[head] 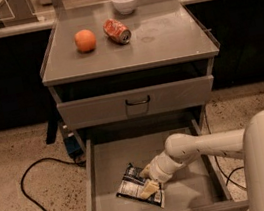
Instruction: Pick blue chip bag from middle drawer and place on counter
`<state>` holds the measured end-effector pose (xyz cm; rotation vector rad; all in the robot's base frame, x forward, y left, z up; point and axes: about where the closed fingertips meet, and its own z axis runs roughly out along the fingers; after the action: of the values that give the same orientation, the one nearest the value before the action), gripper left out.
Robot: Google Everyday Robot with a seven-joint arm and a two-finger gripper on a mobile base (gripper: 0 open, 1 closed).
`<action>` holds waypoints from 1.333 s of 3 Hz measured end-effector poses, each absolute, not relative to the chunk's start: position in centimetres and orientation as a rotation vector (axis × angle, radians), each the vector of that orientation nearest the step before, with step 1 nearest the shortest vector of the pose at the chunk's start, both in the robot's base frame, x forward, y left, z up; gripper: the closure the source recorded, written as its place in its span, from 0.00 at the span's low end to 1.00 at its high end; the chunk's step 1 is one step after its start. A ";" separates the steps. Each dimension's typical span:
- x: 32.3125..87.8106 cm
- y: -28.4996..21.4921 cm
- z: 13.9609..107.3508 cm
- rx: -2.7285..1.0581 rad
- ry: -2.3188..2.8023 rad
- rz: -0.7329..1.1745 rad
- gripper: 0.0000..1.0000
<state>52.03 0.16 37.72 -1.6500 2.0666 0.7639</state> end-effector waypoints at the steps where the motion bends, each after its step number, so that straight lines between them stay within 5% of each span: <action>1: 52.0 0.2 37.7 -1.650 2.067 0.764 0.64; 3: 52.0 0.2 37.8 -1.651 2.065 0.764 1.00; 4: 52.0 0.2 37.8 -1.651 2.065 0.764 0.82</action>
Offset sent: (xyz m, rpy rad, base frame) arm 0.0000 0.0000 0.0000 0.0000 0.0000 0.0000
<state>51.99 0.20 37.78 -1.6508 2.0647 0.7638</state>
